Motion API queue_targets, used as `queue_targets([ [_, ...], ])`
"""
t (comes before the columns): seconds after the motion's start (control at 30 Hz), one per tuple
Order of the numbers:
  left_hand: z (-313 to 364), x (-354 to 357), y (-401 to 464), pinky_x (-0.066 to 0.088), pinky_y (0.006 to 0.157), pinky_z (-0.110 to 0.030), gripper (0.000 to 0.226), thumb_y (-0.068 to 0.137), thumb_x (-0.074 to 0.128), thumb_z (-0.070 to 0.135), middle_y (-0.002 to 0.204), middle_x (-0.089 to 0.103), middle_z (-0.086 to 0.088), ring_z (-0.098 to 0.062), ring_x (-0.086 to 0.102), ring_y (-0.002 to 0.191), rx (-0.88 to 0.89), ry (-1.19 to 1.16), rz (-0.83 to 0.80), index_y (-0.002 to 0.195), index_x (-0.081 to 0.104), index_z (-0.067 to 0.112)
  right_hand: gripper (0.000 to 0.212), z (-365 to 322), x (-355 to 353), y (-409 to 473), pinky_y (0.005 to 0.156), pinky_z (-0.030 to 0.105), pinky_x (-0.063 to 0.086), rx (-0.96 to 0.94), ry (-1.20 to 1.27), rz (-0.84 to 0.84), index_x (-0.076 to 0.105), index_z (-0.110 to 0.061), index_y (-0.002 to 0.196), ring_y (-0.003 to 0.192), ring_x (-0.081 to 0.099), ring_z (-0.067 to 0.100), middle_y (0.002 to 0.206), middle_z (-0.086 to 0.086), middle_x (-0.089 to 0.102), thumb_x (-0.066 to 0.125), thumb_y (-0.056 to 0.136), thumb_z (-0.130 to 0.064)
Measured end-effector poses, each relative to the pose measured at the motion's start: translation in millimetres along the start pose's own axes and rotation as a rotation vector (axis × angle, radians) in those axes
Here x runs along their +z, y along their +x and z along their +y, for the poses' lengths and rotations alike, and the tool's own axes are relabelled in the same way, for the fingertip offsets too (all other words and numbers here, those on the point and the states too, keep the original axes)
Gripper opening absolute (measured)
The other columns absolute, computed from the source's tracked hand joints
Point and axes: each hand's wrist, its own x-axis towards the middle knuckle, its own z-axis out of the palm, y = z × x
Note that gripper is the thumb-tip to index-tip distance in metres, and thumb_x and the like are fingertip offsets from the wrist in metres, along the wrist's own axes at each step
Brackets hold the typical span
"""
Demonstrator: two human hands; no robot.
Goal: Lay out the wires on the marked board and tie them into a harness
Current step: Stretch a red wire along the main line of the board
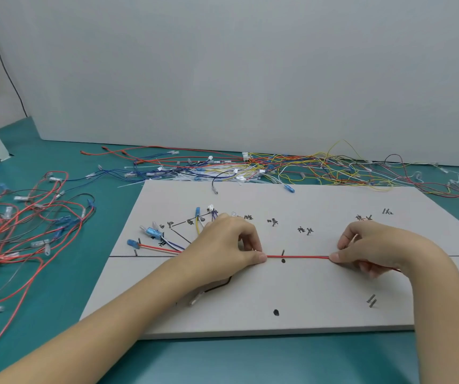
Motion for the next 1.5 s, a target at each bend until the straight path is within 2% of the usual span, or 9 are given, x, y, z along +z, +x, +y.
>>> queue_targets([
  [0.13, -3.7, -3.5, -2.4, 0.033, 0.074, -0.017, 0.016, 0.078, 0.077, 0.035, 0.079, 0.057, 0.016, -0.005, 0.039, 0.09, 0.008, 0.054, 0.014, 0.073, 0.063, 0.034, 0.025, 4.1, -0.1, 4.7, 0.041, 0.022, 0.043, -0.017, 0.061, 0.001, 0.059, -0.004, 0.092, 0.045, 0.056, 0.017, 0.065, 0.01, 0.066, 0.079, 0.078, -0.006],
  [0.27, -1.0, -1.1, -3.6, 0.034, 0.068, -0.019, 0.01, 0.081, 0.075, 0.028, 0.074, 0.059, 0.019, 0.0, 0.048, 0.081, 0.015, 0.057, 0.009, 0.075, 0.067, 0.028, 0.018, 5.9, -0.5, 7.5, 0.046, 0.024, 0.047, -0.037, 0.106, 0.027, 0.058, -0.001, 0.087, 0.052, 0.063, 0.023, 0.077, 0.021, 0.071, 0.075, 0.079, 0.002],
  [0.4, 1.0, 0.0, -3.6, 0.035, 0.064, -0.012, 0.012, 0.081, 0.074, 0.025, 0.071, 0.059, 0.017, 0.002, 0.051, 0.078, 0.028, 0.084, 0.031, 0.072, 0.066, 0.025, 0.015, 7.7, 0.6, 6.6, 0.053, 0.029, 0.056, -0.039, 0.173, 0.046, 0.06, 0.005, 0.088, 0.055, 0.068, 0.029, 0.069, 0.022, 0.071, 0.072, 0.079, 0.008],
  [0.57, 0.5, -0.7, -1.4, 0.037, 0.074, -0.023, 0.013, 0.084, 0.072, 0.027, 0.078, 0.059, 0.013, -0.005, 0.045, 0.084, 0.077, 0.169, -0.012, 0.075, 0.062, 0.026, 0.014, 5.4, 1.4, 2.6, 0.058, 0.031, 0.06, -0.029, 0.246, 0.077, 0.062, 0.009, 0.087, 0.053, 0.069, 0.03, 0.068, 0.021, 0.071, 0.071, 0.077, 0.013],
  [0.77, -0.1, -4.0, 0.8, 0.04, 0.078, -0.026, 0.01, 0.086, 0.069, 0.026, 0.08, 0.061, 0.013, -0.005, 0.044, 0.085, 0.1, 0.172, -0.055, 0.077, 0.064, 0.024, 0.013, 0.7, 3.4, -0.3, 0.051, 0.028, 0.058, -0.026, 0.257, 0.107, 0.063, 0.01, 0.088, 0.048, 0.068, 0.028, 0.064, 0.02, 0.069, 0.069, 0.077, 0.015],
  [0.97, -4.2, -8.6, 1.1, 0.041, 0.077, -0.026, 0.011, 0.085, 0.07, 0.023, 0.079, 0.061, 0.013, 0.002, 0.046, 0.085, 0.097, 0.18, -0.056, 0.076, 0.065, 0.025, 0.028, -2.0, 8.5, -1.1, 0.066, 0.035, 0.058, -0.048, 0.29, 0.131, 0.061, -0.002, 0.098, 0.05, 0.067, 0.03, 0.063, 0.017, 0.066, 0.071, 0.077, 0.013],
  [1.27, -23.8, -51.2, 1.3, 0.051, 0.063, -0.026, 0.015, 0.074, 0.079, 0.019, 0.063, 0.066, 0.011, -0.002, 0.06, 0.064, -0.123, 0.238, -0.036, 0.063, 0.069, 0.024, 0.013, -31.4, 41.6, -2.1, 0.047, 0.023, 0.05, -0.21, 0.28, 0.107, 0.064, 0.0, 0.087, 0.048, 0.062, 0.027, 0.077, 0.019, 0.058, 0.066, 0.081, 0.011],
  [1.4, -26.0, -56.9, 1.6, 0.049, 0.058, -0.022, 0.014, 0.072, 0.078, 0.02, 0.057, 0.065, 0.012, 0.0, 0.06, 0.058, -0.179, 0.255, -0.053, 0.06, 0.07, 0.022, 0.012, -32.8, 46.4, -4.7, 0.043, 0.027, 0.049, -0.252, 0.297, 0.076, 0.063, 0.001, 0.09, 0.042, 0.057, 0.025, 0.063, 0.019, 0.06, 0.065, 0.083, 0.01],
  [1.5, -24.1, -58.9, 1.0, 0.052, 0.059, -0.025, 0.013, 0.071, 0.077, 0.019, 0.057, 0.066, 0.013, 0.0, 0.059, 0.057, -0.2, 0.255, -0.078, 0.06, 0.071, 0.023, 0.01, -31.9, 40.2, -5.8, 0.039, 0.019, 0.039, -0.284, 0.207, 0.032, 0.066, -0.003, 0.09, 0.041, 0.053, 0.017, 0.054, 0.006, 0.065, 0.07, 0.082, 0.003],
])
